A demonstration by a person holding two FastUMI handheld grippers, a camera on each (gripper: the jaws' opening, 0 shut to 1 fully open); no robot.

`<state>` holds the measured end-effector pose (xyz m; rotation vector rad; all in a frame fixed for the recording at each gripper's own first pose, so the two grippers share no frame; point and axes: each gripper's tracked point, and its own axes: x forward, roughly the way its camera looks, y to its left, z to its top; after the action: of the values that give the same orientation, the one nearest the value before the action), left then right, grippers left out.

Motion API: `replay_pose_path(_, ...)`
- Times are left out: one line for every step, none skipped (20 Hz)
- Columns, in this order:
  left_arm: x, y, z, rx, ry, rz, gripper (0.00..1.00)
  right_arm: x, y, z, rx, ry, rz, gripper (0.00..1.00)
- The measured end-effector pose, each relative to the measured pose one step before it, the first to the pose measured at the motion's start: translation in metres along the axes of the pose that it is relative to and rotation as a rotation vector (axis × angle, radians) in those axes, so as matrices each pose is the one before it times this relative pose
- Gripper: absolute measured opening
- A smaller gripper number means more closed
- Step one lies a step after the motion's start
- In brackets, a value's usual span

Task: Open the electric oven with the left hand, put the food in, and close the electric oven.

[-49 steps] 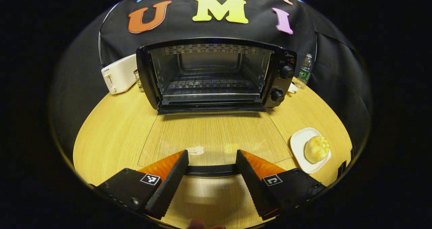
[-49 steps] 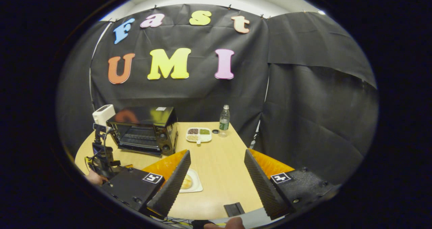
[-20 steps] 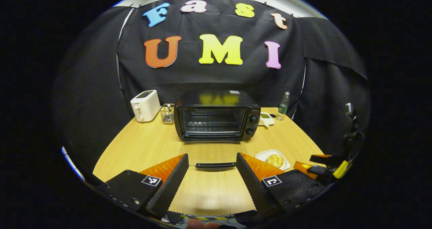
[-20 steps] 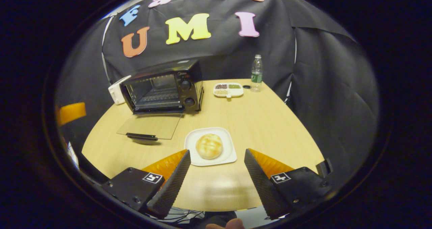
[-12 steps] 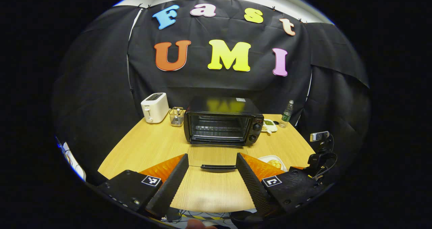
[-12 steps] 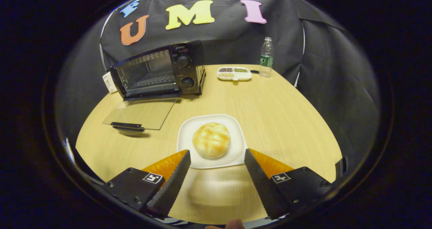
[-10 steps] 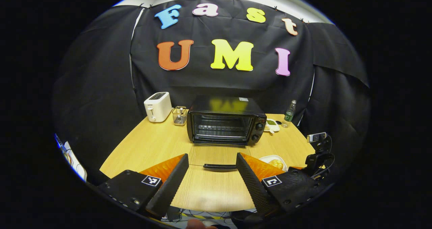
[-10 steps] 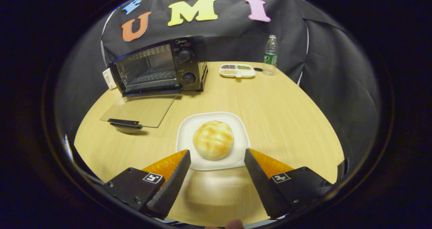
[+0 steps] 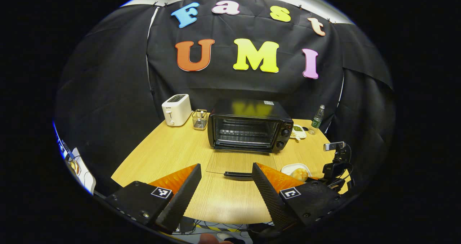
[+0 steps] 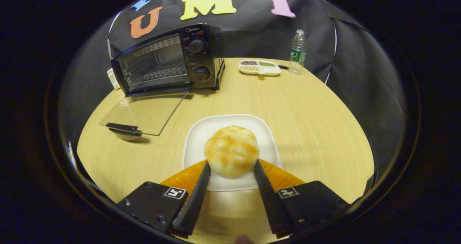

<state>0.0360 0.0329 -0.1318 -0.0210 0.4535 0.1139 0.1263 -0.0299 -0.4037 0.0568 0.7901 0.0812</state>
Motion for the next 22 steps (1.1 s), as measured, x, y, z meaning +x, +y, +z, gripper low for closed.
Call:
replay_pose_path(0.00071, 0.00056, -0.00071, -0.00377, 0.00285, 0.00201, 0.93, -0.00136, 0.00015, 0.00096, 0.00523, 0.0021, 0.00427, 0.72)
replay_pose_path(-0.00112, 0.00002, -0.00067, -0.00307, -0.00024, -0.00017, 0.93, -0.00047, 0.0006, 0.00166, 0.00784, 0.00013, 0.00812, 0.67)
replay_pose_path(-0.00027, -0.0007, 0.0006, -0.00292, -0.00124, -0.00217, 0.93, -0.00239, 0.00131, 0.00134, 0.01209, -0.00078, 0.01003, 0.63)
replay_pose_path(-0.00098, -0.00082, 0.00109, -0.00185, -0.00291, -0.00208, 0.93, -0.00397, 0.00166, 0.00333, 0.01335, -0.00527, 0.00915, 0.59)
replay_pose_path(-0.0002, 0.00081, 0.00145, -0.00086, -0.0046, -0.00046, 0.93, -0.00525, 0.00122, 0.0039, 0.0166, -0.00822, 0.00867, 0.55)
replay_pose_path(-0.00013, -0.00028, 0.00063, -0.00068, -0.00462, -0.00165, 0.93, -0.00506, 0.00291, 0.00378, 0.01867, -0.00642, 0.01092, 0.53)
replay_pose_path(-0.00032, -0.00042, 0.00071, -0.00101, -0.00231, -0.00709, 0.93, -0.0067, 0.00475, 0.00334, 0.02675, -0.00686, 0.01551, 0.49)
replay_pose_path(-0.00088, -0.00022, 0.00043, -0.00124, -0.00249, -0.00578, 0.93, -0.006, 0.00548, 0.0038, 0.02918, -0.00653, 0.01364, 0.48)
replay_pose_path(-0.00139, 0.00021, 0.00108, -0.00102, -0.00407, -0.00539, 0.93, -0.00632, 0.00648, 0.00257, 0.02958, -0.00754, 0.01365, 0.47)
replay_pose_path(-0.00137, 0.00032, 0.0005, -0.00004, -0.00491, -0.00569, 0.93, -0.00672, 0.00707, 0.00344, 0.02732, -0.00999, 0.01228, 0.45)
replay_pose_path(-0.00108, 0.00103, 0.00078, 0.00204, -0.00467, -0.00503, 0.93, -0.00588, 0.00824, 0.0018, 0.02687, -0.00968, 0.01193, 0.44)
replay_pose_path(-0.00123, 0.00145, -0.00031, 0.00216, -0.00323, -0.00528, 0.93, -0.004, 0.00997, 0.00191, 0.02594, -0.00787, 0.01544, 0.42)
replay_pose_path(-0.0022, 0.00239, 0.0, 0.00287, -0.00245, -0.00394, 0.93, -0.00363, 0.01148, 0.0007, 0.02709, -0.00727, 0.01725, 0.42)
replay_pose_path(-0.00196, 0.0025, -0.00079, 0.00219, -0.00079, -0.00346, 0.93, -0.00215, 0.01353, 0.00039, 0.02672, -0.00414, 0.01943, 0.42)
replay_pose_path(-0.00206, 0.00292, -0.00078, 0.00226, -0.0005, -0.00247, 0.93, 0.00073, 0.01387, 0.00027, 0.0225, -0.00698, 0.01791, 0.41)
replay_pose_path(-0.00366, 0.00428, -0.00108, 0.00227, -0.00075, 0.00064, 0.93, 0.00216, 0.01356, 0.00224, 0.01579, -0.00929, 0.01546, 0.41)
replay_pose_path(-0.00441, 0.00502, -0.00016, 0.00137, -0.00137, 0.00213, 0.93, 0.00313, 0.01409, 0.00214, 0.01334, -0.01131, 0.01478, 0.41)
replay_pose_path(-0.00272, 0.00583, -0.00191, -0.0001, 0.00041, 0.00242, 0.93, 0.00512, 0.01397, 0.00346, 0.01092, -0.01241, 0.01313, 0.41)
replay_pose_path(-0.0024, 0.006, -0.00214, -0.00056, 0.00185, 0.00361, 0.93, 0.00729, 0.01538, 0.00287, 0.01025, -0.01355, 0.01588, 0.41)
replay_pose_path(-0.00394, 0.00682, -0.00287, -0.00129, 0.00499, 0.00832, 0.93, 0.00799, 0.01255, 0.00283, 0.00416, -0.01086, 0.01287, 0.41)
replay_pose_path(-0.00363, 0.00667, -0.0023, -0.00203, 0.00459, 0.00687, 0.93, 0.00943, 0.0115, 0.00404, 0.00051, -0.01522, 0.00861, 0.41)
replay_pose_path(-0.0042, 0.00692, -0.00274, -0.00213, 0.00458, 0.00935, 0.93, 0.01136, 0.0111, 0.00552, -0.00162, -0.01636, 0.00539, 0.41)
